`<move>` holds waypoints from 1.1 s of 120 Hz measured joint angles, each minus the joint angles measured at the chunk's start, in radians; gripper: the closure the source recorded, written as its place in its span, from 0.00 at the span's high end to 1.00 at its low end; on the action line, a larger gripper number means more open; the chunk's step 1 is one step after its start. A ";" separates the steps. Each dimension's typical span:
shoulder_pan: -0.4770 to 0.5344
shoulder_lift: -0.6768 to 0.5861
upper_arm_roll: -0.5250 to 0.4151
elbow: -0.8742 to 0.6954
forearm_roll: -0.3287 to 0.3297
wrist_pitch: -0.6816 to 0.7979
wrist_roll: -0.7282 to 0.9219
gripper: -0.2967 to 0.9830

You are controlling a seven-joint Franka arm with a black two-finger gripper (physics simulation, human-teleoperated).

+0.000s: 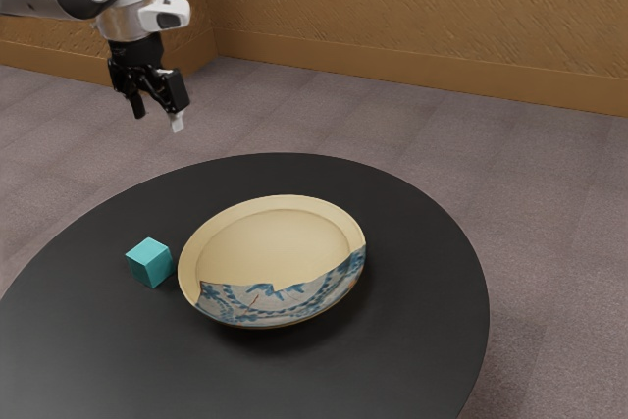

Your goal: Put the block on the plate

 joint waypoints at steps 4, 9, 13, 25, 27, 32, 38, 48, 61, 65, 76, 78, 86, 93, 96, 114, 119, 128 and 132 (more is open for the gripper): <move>0.007 0.000 0.000 -0.002 0.000 0.000 0.006 0.77; 0.017 0.000 0.000 -0.010 0.001 0.000 0.012 0.77; 0.024 -0.001 0.000 -0.022 0.001 0.002 0.017 0.77; 0.046 -0.005 -0.001 -0.113 0.001 0.029 0.029 0.77; 0.050 -0.005 -0.002 -0.130 0.001 0.036 0.031 0.77; 0.059 0.000 -0.002 -0.165 0.001 0.059 0.035 0.77; 0.070 0.007 -0.001 -0.217 0.001 0.097 0.039 0.77; 0.090 0.011 -0.001 -0.313 0.001 0.179 0.045 0.77; 0.128 0.050 -0.002 -0.401 0.000 0.302 0.051 0.77; 0.149 0.058 -0.003 -0.431 0.000 0.342 0.053 0.77; 0.220 0.068 -0.005 -0.495 0.001 0.451 0.062 0.77; 0.231 0.073 -0.006 -0.502 0.002 0.469 0.066 0.77; 0.261 0.104 -0.011 -0.514 0.003 0.536 0.087 0.77; 0.270 0.127 -0.026 -0.517 0.003 0.585 0.108 0.77; 0.270 0.132 -0.036 -0.520 0.003 0.602 0.117 0.77; 0.274 0.142 -0.057 -0.557 0.003 0.672 0.164 0.77; 0.281 0.148 -0.057 -0.559 0.004 0.684 0.177 0.77; 0.284 0.161 -0.058 -0.557 0.004 0.701 0.199 0.77; 0.284 0.170 -0.058 -0.554 0.004 0.708 0.209 0.77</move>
